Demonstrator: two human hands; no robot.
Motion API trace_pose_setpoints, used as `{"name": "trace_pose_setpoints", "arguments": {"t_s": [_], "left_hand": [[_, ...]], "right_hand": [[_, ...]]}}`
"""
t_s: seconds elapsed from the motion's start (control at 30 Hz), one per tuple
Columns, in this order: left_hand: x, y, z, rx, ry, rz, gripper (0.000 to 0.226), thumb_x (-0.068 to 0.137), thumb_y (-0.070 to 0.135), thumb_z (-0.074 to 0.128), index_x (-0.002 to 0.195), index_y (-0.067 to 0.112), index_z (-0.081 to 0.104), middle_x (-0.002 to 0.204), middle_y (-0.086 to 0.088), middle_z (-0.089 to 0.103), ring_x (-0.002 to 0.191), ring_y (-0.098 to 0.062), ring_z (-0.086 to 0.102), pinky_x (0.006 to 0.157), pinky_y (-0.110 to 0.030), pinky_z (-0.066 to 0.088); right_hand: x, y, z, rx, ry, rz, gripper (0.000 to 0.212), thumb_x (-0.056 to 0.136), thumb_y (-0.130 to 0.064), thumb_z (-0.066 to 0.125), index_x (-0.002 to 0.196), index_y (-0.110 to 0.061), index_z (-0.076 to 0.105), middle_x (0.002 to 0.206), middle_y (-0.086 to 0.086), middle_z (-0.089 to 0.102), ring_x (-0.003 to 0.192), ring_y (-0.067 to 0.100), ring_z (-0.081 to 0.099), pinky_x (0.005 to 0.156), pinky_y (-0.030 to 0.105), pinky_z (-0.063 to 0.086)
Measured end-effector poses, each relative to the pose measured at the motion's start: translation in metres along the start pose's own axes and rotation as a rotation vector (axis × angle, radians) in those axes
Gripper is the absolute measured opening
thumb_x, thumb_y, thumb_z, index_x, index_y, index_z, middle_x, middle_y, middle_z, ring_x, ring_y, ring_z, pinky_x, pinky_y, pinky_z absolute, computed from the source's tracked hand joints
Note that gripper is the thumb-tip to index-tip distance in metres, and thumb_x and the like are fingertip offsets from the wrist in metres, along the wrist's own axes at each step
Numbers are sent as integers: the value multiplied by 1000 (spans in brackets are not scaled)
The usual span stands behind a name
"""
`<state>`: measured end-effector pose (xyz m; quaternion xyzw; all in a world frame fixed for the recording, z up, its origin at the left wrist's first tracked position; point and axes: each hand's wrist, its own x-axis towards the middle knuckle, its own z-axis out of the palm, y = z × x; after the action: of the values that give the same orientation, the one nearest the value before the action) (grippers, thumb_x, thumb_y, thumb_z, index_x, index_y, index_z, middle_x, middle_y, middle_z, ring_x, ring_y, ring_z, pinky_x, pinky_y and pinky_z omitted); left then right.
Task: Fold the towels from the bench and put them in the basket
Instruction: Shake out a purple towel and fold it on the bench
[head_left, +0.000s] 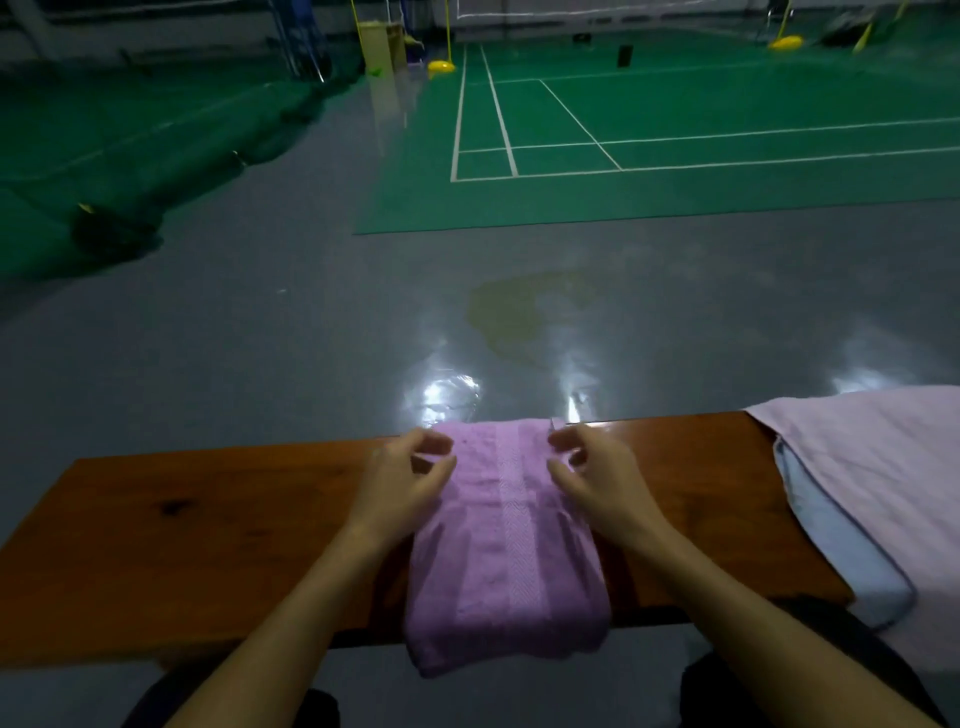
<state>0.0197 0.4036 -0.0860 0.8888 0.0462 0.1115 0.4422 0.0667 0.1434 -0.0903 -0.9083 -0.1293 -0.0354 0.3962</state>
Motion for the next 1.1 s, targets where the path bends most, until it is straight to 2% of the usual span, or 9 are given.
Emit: {"name": "trace_pose_setpoints", "arguments": {"t_s": [0.07, 0.2, 0.33, 0.43, 0.5, 0.57, 0.73, 0.9, 1.1], "left_hand": [[-32, 1, -4, 34, -38, 38, 14, 93, 18, 77, 107, 22, 77, 101, 17, 75, 87, 3, 70, 76, -22, 60], [-85, -6, 1, 81, -65, 106, 15, 95, 23, 76, 109, 28, 75, 103, 20, 73, 92, 4, 70, 79, -22, 60], [-106, -18, 27, 309, -50, 278, 37, 101, 43, 57, 135, 29, 66, 142, 12, 63, 133, -3, 55, 110, -30, 49], [-106, -28, 58, 548, -83, 325, 58, 106, 42, 38, 158, 18, 45, 169, -3, 33, 159, -20, 25, 127, -43, 27], [-100, -37, 71, 705, -119, 326, 61, 107, 36, 32, 160, 9, 38, 171, -12, 24, 160, -29, 20, 126, -50, 24], [-92, -44, 74, 805, -160, 314, 61, 107, 35, 31, 159, 5, 38, 170, -17, 23, 159, -33, 20, 123, -54, 25], [-70, -40, 71, 819, -159, 256, 66, 107, 47, 28, 163, 12, 29, 171, -12, 20, 160, -29, 18, 123, -49, 12], [-56, -36, 59, 796, -204, 205, 85, 99, 70, -7, 166, 21, 11, 172, -3, -1, 161, -24, -2, 130, -47, -4], [-73, -39, 41, 808, -268, 249, 90, 97, 75, -9, 167, 22, 11, 174, -5, 1, 162, -25, 0, 130, -53, 4]], "right_hand": [[-27, -8, 1, 24, -70, -13, 18, 96, -19, 73, 114, -23, 70, 101, -8, 70, 80, 2, 65, 70, 13, 53], [-72, -8, 9, 20, -167, -102, 23, 95, -31, 71, 118, -30, 67, 108, -16, 65, 92, 0, 63, 82, 20, 55], [-92, -8, 25, -93, -228, -201, 41, 100, -42, 61, 139, -33, 53, 135, -11, 51, 120, 2, 48, 103, 22, 46], [-92, -12, 49, -224, -219, -224, 54, 103, -46, 47, 154, -31, 39, 160, -2, 37, 148, 19, 32, 124, 36, 32], [-90, -6, 67, -392, -250, -241, 61, 105, -46, 33, 162, -26, 30, 171, 5, 24, 159, 27, 18, 129, 46, 17], [-85, 4, 78, -517, -275, -279, 64, 107, -47, 25, 165, -21, 27, 173, 10, 18, 161, 32, 14, 127, 50, 12], [-57, 16, 73, -559, -299, -293, 74, 103, -63, -5, 167, -28, 6, 174, 4, -7, 161, 33, -9, 124, 54, -4], [-34, 17, 65, -639, -339, -250, 72, 104, -65, 9, 167, -32, -4, 172, 0, -21, 159, 29, -23, 127, 53, -13], [-45, 20, 42, -650, -368, -143, 89, 95, -79, -2, 167, -28, -7, 173, 9, -18, 160, 35, -17, 128, 60, -4]]}}
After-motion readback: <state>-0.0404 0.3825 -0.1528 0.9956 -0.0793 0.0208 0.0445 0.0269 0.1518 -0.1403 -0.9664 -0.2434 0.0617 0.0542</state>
